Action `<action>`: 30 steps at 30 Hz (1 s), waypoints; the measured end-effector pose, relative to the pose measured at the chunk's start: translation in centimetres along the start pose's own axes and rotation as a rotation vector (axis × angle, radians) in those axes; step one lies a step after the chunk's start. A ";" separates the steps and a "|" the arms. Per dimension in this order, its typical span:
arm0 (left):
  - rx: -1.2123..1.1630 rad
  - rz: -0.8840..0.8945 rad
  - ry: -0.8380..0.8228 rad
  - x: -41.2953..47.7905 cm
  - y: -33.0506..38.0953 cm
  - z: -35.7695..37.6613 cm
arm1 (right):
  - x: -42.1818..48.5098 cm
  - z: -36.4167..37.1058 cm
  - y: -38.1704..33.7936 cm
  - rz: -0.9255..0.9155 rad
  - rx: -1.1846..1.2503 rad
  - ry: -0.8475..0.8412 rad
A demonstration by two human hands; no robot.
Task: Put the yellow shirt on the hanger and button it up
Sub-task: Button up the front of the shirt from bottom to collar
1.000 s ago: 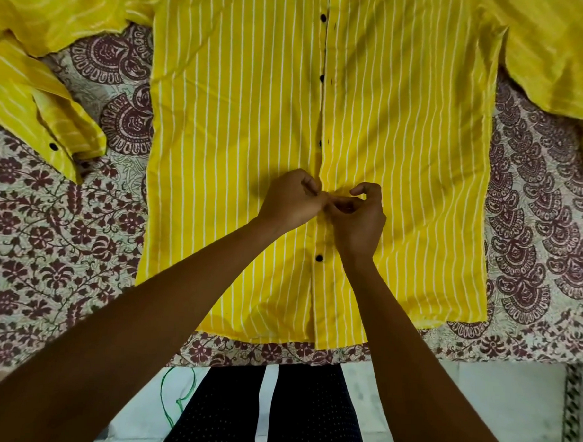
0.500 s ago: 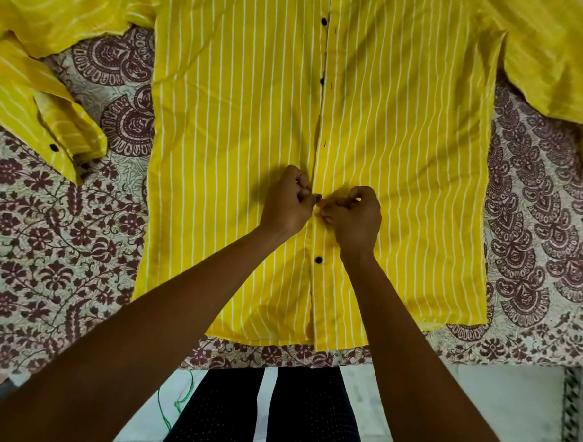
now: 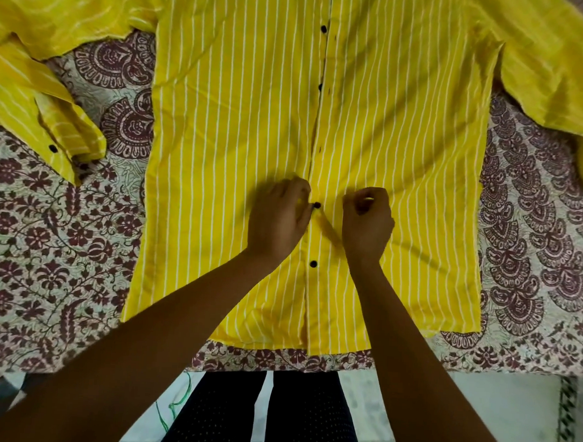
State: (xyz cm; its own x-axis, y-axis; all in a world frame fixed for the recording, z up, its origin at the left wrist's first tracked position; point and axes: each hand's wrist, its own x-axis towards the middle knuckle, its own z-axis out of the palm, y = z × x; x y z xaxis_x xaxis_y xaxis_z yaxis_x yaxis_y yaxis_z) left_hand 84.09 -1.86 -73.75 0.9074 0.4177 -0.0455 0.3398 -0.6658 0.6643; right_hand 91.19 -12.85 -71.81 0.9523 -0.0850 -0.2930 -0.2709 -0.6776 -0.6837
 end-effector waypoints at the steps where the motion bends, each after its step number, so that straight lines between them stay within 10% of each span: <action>1: 0.227 0.084 -0.010 -0.7 -1.0 -0.1 | 0.1 -0.4 0.6 -0.143 -0.104 0.041; 5: 0.577 0.132 -0.137 -3.5 -5.8 -1.7 | 1.2 -2.2 5.5 -0.271 -0.592 -0.065; 11: 0.500 -0.390 0.039 -5.0 -7.1 -3.4 | 3.4 -6.5 10.0 0.058 -0.611 0.058; 16: 0.645 0.220 -0.174 -4.0 -6.5 -2.6 | 3.4 -5.6 8.4 0.160 -0.570 0.104; 18: 0.647 0.147 -0.173 -3.8 -6.1 -2.2 | 3.3 -4.1 6.5 -0.061 -0.591 0.132; 22: 0.406 0.045 -0.005 -2.4 -3.6 -1.7 | 2.7 0.3 2.1 -0.692 -0.297 0.017; 30: -0.160 -0.068 0.113 6.5 1.5 -1.0 | 4.7 3.8 -5.9 -0.221 -0.089 -0.188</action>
State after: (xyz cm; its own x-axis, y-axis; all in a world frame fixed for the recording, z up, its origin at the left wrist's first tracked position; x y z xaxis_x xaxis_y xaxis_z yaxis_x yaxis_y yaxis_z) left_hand 90.19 0.51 -72.30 0.8471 0.5312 -0.0168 0.3481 -0.5307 0.7728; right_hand 96.77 -6.49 -71.68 0.9419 0.2026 -0.2678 -0.0389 -0.7265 -0.6860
